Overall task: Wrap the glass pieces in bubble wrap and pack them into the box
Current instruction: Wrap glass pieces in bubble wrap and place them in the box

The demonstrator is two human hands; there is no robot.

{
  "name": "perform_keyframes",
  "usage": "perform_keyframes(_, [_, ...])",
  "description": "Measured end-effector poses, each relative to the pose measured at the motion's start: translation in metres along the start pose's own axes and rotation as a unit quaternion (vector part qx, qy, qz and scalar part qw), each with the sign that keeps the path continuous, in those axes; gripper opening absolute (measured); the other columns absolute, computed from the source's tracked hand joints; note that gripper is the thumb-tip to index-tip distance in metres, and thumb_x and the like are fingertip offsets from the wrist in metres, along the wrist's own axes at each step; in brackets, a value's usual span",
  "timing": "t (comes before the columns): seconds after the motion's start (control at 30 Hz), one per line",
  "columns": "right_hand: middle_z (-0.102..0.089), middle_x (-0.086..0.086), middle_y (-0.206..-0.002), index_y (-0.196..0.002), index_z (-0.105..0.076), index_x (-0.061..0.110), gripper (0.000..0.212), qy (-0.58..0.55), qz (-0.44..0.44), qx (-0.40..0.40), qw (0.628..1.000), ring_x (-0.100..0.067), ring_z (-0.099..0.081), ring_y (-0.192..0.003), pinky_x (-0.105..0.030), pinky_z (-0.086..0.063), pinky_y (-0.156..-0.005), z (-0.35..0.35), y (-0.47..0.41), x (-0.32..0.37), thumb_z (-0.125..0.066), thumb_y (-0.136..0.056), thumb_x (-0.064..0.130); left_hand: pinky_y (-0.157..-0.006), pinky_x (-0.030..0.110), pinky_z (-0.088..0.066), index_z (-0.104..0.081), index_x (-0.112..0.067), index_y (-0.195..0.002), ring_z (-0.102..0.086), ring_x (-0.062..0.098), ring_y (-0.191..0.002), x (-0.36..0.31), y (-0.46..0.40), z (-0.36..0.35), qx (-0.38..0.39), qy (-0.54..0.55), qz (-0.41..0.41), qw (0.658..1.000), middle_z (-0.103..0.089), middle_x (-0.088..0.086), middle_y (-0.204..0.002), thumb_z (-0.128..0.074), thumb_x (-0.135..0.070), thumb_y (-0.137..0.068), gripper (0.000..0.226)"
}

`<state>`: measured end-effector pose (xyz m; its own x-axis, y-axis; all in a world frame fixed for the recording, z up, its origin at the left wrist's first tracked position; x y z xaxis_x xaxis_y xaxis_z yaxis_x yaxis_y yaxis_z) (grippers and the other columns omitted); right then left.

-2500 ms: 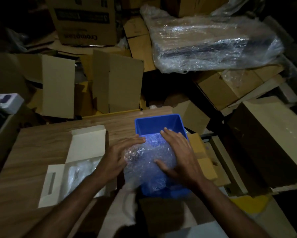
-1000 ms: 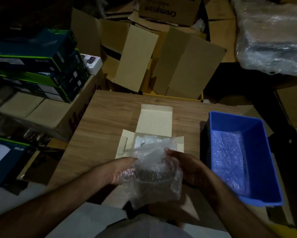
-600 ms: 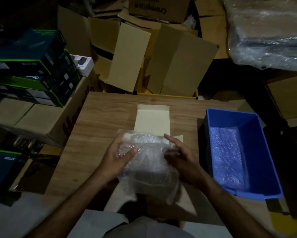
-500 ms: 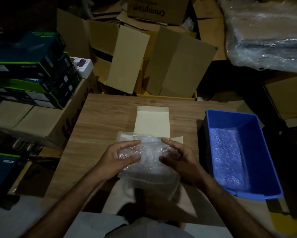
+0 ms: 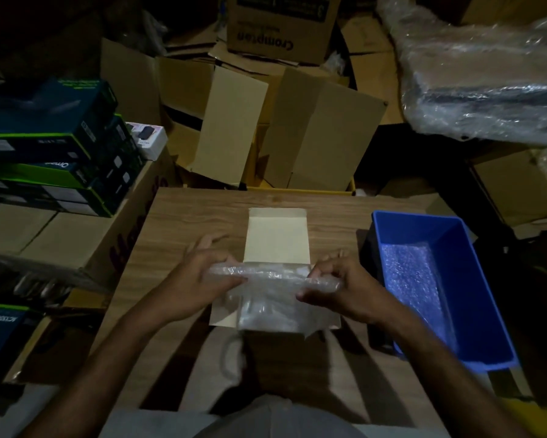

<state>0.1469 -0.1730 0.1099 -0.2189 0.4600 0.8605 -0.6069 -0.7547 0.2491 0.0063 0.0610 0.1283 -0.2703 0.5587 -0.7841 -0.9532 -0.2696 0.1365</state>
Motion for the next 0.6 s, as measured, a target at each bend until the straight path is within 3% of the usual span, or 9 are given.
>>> perform_keyframes(0.07, [-0.074,-0.008,-0.106,-0.095,-0.074,0.013,0.021,-0.156,0.007,0.048,0.987,-0.024,-0.071,-0.103,-0.036,-0.061,-0.086,0.008,0.002,0.006,-0.079,-0.086,0.031,-0.086,0.033,-0.06,-0.072,-0.023,-0.113,-0.068,0.013,-0.115,0.0,-0.001,-0.003,0.079,0.213,0.016,0.974,-0.069,-0.003,-0.127,-0.078,-0.034,-0.087,0.029])
perform_keyframes(0.1, [-0.075,-0.008,-0.108,-0.102,-0.072,0.01,0.021,-0.224,-0.005,0.052,0.973,-0.023,-0.073,-0.102,-0.032,-0.062,-0.08,0.008,0.001,0.006,-0.075,-0.09,0.027,-0.083,0.032,-0.061,-0.068,-0.019,-0.118,-0.072,0.017,-0.109,0.001,-0.002,-0.007,0.085,0.249,0.019,0.965,-0.072,0.003,-0.123,-0.078,-0.026,-0.087,0.033])
perform_keyframes(0.17, [-0.077,-0.001,-0.111,-0.114,-0.07,0.014,0.023,-0.302,-0.029,0.01,0.953,-0.016,-0.075,-0.101,-0.022,-0.059,-0.072,0.003,-0.003,0.005,-0.071,-0.094,0.026,-0.078,0.027,-0.06,-0.07,-0.02,-0.116,-0.073,0.018,-0.103,0.001,-0.008,-0.018,0.02,0.256,0.026,0.966,-0.076,0.002,-0.114,-0.074,-0.019,-0.091,0.025])
perform_keyframes(0.23, [-0.076,0.008,-0.116,-0.12,-0.068,0.027,0.028,-0.344,-0.038,-0.032,0.937,-0.008,-0.074,-0.103,-0.019,-0.059,-0.072,-0.005,-0.005,-0.002,-0.072,-0.093,0.03,-0.084,0.029,-0.057,-0.072,-0.025,-0.114,-0.072,0.013,-0.104,0.004,-0.015,-0.025,-0.055,0.265,0.049,0.961,-0.076,-0.002,-0.114,-0.066,-0.025,-0.096,0.019])
perform_keyframes(0.3, [-0.073,0.003,-0.126,-0.128,-0.061,0.031,0.043,-0.388,-0.05,-0.042,0.919,-0.013,-0.072,-0.11,-0.028,-0.061,-0.081,-0.012,-0.005,-0.012,-0.077,-0.088,0.034,-0.101,0.045,-0.053,-0.062,-0.024,-0.132,-0.066,0.017,-0.119,0.01,-0.02,-0.031,-0.06,0.321,0.09,0.941,-0.069,0.004,-0.131,-0.062,-0.032,-0.098,0.034])
perform_keyframes(0.37, [-0.066,-0.001,-0.135,-0.135,-0.051,0.033,0.061,-0.377,-0.054,-0.089,0.921,-0.014,-0.071,-0.112,-0.031,-0.062,-0.082,-0.014,-0.002,-0.021,-0.083,-0.083,0.034,-0.109,0.053,-0.047,-0.043,-0.03,-0.148,-0.055,0.021,-0.133,0.017,-0.021,-0.035,-0.065,0.336,0.122,0.932,-0.051,0.002,-0.152,-0.062,-0.035,-0.099,0.053])
perform_keyframes(0.47, [-0.04,0.001,-0.155,-0.144,-0.03,0.052,0.089,-0.291,-0.037,-0.167,0.941,-0.02,-0.054,-0.131,-0.039,-0.06,-0.088,-0.014,0.001,-0.026,-0.087,-0.079,0.031,-0.089,0.032,-0.059,-0.028,-0.045,-0.149,-0.062,0.004,-0.123,0.013,-0.021,-0.041,-0.107,0.332,0.066,0.935,-0.053,-0.027,-0.14,-0.059,-0.021,-0.102,0.061])
perform_keyframes(0.53, [-0.021,0.002,-0.166,-0.147,-0.019,0.064,0.1,-0.254,0.021,-0.165,0.953,-0.023,-0.036,-0.144,-0.045,-0.053,-0.1,-0.015,0.002,-0.023,-0.085,-0.081,0.029,-0.083,0.03,-0.059,-0.044,-0.04,-0.139,-0.063,0.012,-0.122,0.013,-0.022,-0.043,-0.142,0.316,0.041,0.937,-0.056,-0.019,-0.14,-0.056,-0.012,-0.103,0.047])
perform_keyframes(0.6, [-0.023,0.009,-0.164,-0.148,-0.025,0.062,0.091,-0.226,0.059,-0.137,0.963,-0.016,-0.038,-0.143,-0.037,-0.054,-0.098,-0.014,0.004,-0.022,-0.083,-0.084,0.033,-0.091,0.034,-0.054,-0.063,-0.027,-0.121,-0.058,0.026,-0.128,0.014,-0.024,-0.042,-0.164,0.282,0.049,0.944,-0.062,-0.003,-0.137,-0.052,-0.007,-0.104,0.029])
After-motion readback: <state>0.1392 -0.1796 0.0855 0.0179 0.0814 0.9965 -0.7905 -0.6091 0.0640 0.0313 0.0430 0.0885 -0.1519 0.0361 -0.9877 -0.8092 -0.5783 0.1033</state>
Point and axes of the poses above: each hand's wrist, its own y-axis away from the middle knuckle, its own z-axis out of the back of the hand, x = y × z, the point moved 4 cm from there along -y, towards the middle knuckle
